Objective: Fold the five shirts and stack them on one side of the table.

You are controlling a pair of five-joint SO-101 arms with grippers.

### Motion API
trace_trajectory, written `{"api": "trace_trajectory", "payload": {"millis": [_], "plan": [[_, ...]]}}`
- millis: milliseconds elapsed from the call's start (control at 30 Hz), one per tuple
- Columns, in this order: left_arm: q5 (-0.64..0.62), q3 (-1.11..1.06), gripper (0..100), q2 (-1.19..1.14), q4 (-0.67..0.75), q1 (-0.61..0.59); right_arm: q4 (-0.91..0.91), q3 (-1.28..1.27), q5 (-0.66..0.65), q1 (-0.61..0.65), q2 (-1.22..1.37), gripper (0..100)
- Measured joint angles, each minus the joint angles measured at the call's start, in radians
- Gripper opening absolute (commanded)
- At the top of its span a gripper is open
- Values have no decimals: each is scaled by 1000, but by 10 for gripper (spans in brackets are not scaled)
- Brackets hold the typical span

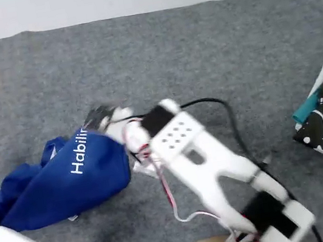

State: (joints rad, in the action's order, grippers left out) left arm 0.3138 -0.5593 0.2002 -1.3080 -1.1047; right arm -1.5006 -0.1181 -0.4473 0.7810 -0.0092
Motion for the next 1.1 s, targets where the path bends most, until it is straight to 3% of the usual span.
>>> {"api": "trace_trajectory", "payload": {"millis": [233, 433, 700, 833, 1000, 1100], "plan": [[0, -48, 2, 0, 2, 0, 2, 158, -143, 141, 233, 244], [0, -52, 2, 0, 6, 0, 8, 265, -209, 253, 367, 250], [0, -52, 2, 0, 6, 0, 9, 466, -235, 267, 617, 249], [0, -52, 2, 0, 6, 0, 9, 585, -235, 267, 736, 225], [0, -52, 2, 0, 6, 0, 5, 689, -235, 258, 816, 1], [0, -52, 2, 0, 6, 0, -20, 713, -235, 252, 819, 11]]}}
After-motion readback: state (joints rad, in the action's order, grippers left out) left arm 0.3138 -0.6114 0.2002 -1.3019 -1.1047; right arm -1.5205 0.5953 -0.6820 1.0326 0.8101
